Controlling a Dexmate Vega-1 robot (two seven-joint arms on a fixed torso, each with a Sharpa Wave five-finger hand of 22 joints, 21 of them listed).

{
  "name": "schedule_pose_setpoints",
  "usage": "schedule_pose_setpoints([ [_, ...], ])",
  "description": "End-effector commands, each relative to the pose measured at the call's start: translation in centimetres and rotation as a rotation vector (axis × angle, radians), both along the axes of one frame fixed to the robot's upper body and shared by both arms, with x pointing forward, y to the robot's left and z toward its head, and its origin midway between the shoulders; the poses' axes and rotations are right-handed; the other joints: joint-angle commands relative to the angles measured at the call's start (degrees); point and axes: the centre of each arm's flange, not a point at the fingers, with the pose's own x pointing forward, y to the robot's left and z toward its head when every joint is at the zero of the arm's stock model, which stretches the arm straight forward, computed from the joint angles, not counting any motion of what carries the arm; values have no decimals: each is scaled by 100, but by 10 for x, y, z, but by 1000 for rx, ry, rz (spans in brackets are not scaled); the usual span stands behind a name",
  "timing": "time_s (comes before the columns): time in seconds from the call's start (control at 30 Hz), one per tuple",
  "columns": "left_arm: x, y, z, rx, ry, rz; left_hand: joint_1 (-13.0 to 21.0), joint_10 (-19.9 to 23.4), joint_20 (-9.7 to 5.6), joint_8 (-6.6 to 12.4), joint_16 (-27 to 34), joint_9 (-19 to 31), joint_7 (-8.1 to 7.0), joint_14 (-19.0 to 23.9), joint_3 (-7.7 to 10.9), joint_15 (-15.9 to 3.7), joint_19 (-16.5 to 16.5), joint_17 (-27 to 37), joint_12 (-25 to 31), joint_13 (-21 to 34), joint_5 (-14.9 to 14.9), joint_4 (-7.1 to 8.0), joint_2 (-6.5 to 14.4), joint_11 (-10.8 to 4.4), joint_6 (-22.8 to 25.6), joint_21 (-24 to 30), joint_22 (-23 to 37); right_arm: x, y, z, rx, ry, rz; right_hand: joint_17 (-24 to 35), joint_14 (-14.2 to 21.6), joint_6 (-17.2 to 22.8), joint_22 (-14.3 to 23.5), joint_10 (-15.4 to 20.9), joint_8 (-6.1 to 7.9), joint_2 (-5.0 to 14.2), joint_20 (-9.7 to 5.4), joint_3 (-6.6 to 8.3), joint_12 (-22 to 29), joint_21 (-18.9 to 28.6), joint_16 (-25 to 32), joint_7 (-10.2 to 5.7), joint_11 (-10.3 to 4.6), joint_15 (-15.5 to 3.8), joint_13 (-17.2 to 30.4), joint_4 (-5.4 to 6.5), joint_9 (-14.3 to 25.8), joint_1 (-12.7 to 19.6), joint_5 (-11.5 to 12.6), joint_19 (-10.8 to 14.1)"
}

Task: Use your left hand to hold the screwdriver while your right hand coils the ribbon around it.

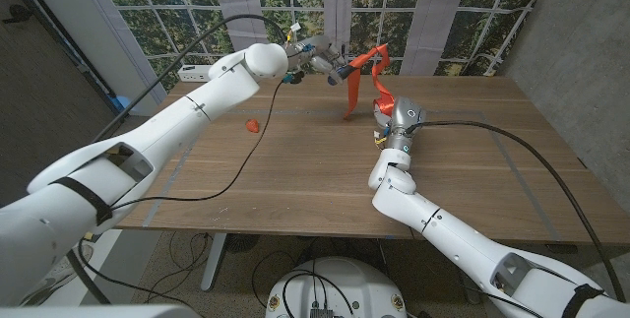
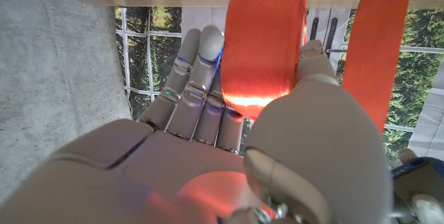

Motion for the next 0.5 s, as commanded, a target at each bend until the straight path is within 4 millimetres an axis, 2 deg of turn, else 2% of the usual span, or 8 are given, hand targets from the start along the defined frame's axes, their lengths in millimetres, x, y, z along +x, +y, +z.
schedule_pose_setpoints([
  [0.03,-2,5,-3,4,19,3,827,85,-2,42,41,9,179,978,127,-1464,-1,1832,34,104,13,104,850,21,243,29,-3,23,-4,37,16,-25,7,22,305,107,-1,301,9,1275,-130,9,-8,-18,-4,54,-176,-426,1527,19,4,1256,30,47],
  [0.23,-3,6,-6,9,33,-13,821,111,-10,47,46,5,169,999,122,-1464,3,1834,33,88,10,106,846,5,267,33,-3,33,2,59,-15,-38,18,34,325,113,-1,298,11,1281,-132,8,4,-21,6,52,-177,-427,1555,16,6,1261,30,50],
  [0.5,-2,8,-9,-2,48,-25,796,117,-19,36,29,-4,136,1005,114,-1464,12,1818,16,52,8,120,855,-8,264,41,-4,38,9,100,-95,-81,-1,45,308,109,-1,296,10,1283,-132,3,-17,-30,-5,54,-178,-423,1532,25,8,1248,27,39],
])
